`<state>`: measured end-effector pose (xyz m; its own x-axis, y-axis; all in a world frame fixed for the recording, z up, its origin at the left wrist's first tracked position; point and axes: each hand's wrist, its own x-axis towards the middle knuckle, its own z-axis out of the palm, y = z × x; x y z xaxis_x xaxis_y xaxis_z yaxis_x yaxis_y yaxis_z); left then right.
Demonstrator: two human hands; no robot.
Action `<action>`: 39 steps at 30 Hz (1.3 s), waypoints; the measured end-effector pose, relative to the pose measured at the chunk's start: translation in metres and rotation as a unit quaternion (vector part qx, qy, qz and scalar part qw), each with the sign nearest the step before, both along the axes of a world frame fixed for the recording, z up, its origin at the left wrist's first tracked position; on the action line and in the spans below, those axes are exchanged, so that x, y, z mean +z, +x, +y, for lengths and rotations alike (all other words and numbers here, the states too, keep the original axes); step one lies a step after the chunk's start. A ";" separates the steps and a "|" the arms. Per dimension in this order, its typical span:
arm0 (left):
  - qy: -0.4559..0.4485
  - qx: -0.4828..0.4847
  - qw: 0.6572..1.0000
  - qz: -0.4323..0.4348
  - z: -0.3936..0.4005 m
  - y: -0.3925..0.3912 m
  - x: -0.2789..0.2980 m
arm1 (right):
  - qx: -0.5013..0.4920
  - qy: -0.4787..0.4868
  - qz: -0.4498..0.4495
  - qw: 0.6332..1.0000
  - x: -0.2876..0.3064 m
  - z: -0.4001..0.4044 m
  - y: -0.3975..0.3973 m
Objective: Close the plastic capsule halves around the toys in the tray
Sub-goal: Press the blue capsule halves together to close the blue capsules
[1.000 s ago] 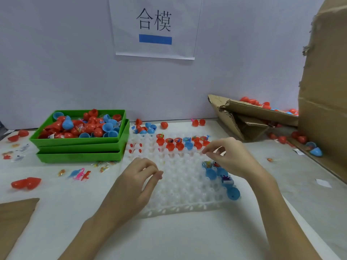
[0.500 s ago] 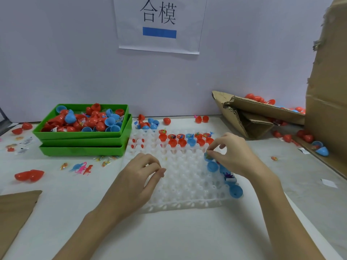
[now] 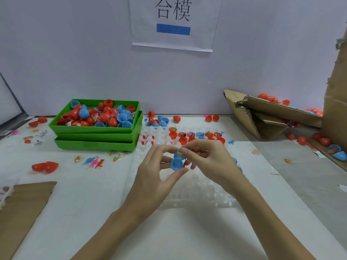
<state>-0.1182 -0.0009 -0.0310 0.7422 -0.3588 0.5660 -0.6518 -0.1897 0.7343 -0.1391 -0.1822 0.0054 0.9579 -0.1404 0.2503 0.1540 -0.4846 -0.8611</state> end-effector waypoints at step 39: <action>-0.060 0.011 0.985 0.161 0.014 0.016 0.005 | -0.141 -0.250 0.096 0.953 0.016 -0.095 -0.019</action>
<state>-0.1023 0.0127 -0.0262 0.8971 -0.2856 0.3370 -0.3779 -0.1010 0.9203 -0.1584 -0.2772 0.0212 0.9349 -0.3076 0.1771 -0.1795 -0.8402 -0.5117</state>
